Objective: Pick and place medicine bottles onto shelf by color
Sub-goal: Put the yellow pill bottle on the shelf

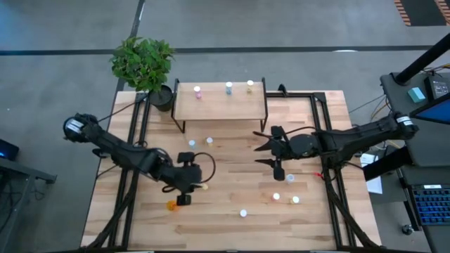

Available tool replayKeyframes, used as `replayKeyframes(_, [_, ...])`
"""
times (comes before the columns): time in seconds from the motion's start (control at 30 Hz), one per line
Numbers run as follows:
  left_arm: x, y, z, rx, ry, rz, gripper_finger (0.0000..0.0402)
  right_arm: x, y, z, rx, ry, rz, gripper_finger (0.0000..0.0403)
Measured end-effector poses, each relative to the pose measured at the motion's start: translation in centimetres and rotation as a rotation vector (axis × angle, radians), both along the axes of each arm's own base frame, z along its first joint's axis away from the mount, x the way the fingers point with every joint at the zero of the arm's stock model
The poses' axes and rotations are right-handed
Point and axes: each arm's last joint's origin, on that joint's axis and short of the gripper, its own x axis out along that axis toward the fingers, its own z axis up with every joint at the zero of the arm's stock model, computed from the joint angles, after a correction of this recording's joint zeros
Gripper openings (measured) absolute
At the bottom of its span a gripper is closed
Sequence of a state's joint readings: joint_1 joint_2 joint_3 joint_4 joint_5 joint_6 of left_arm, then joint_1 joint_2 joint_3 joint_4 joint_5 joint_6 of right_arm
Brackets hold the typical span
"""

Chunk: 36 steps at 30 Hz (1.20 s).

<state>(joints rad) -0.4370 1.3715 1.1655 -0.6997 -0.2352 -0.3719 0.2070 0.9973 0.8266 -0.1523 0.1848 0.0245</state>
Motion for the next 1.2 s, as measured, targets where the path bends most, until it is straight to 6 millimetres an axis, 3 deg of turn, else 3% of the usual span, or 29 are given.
replayKeyframes(0.2, [2.6,2.1,4.0,0.127,-0.042,-0.054,0.0103,-1.4,-0.3,-0.1,-0.005,0.0,0.002,0.0169])
replayKeyframes(0.47, [6.6,6.9,6.4,0.339,-0.036,-0.11,0.0103,-2.4,-0.5,0.1,0.006,-0.024,-0.001,0.0169])
replayKeyframes(0.67, [9.0,12.1,6.8,0.431,-0.011,-0.055,0.0103,-2.4,-0.5,0.1,0.006,-0.025,-0.001,0.0169])
replayKeyframes(0.93, [10.9,19.4,5.9,0.44,0.054,0.116,0.0103,-2.4,-0.5,0.1,0.005,-0.026,-0.002,0.0169])
replayKeyframes(1.2, [11.7,24.3,5.0,0.336,0.055,0.156,0.0102,-2.2,-0.5,-0.1,0.004,-0.02,-0.004,0.0169])
